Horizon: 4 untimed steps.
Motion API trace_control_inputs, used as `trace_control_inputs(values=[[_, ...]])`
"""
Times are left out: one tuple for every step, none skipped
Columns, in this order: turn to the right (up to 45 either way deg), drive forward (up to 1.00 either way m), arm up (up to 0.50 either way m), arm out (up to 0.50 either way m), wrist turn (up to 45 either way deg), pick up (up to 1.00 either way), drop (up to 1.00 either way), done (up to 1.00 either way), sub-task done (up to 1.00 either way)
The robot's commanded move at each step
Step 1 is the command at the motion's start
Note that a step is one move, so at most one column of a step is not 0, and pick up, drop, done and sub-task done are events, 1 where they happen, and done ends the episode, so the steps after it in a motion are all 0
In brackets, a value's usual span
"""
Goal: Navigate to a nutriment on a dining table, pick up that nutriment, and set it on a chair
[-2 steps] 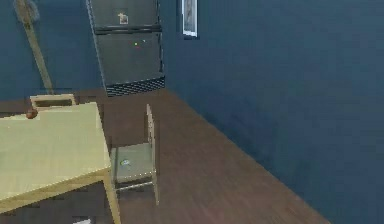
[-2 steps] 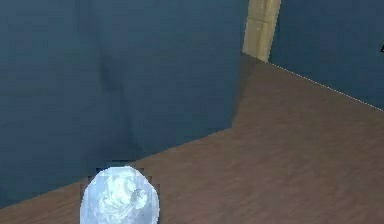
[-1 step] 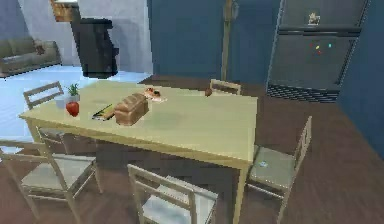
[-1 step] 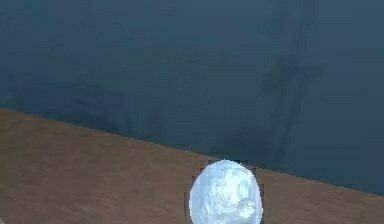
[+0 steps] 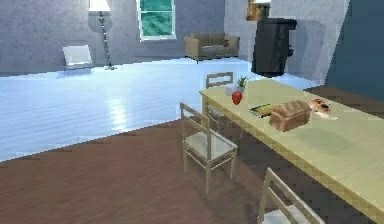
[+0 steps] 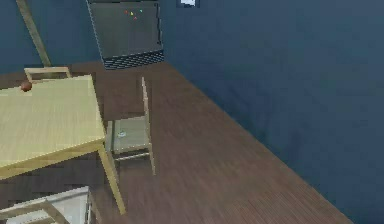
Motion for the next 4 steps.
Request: trace_control_inputs(values=[[-12.0, 0.0, 0.0, 0.0, 0.0, 0.0, 0.0, 0.0, 0.0], [0.0, 0.9, 0.0, 0.0, 0.0, 0.0, 0.0, 0.0, 0.0], [-42.0, 0.0, 0.0, 0.0, 0.0, 0.0, 0.0, 0.0, 0.0], [45.0, 0.0, 0.0, 0.0, 0.0, 0.0, 0.0, 0.0, 0.0]])
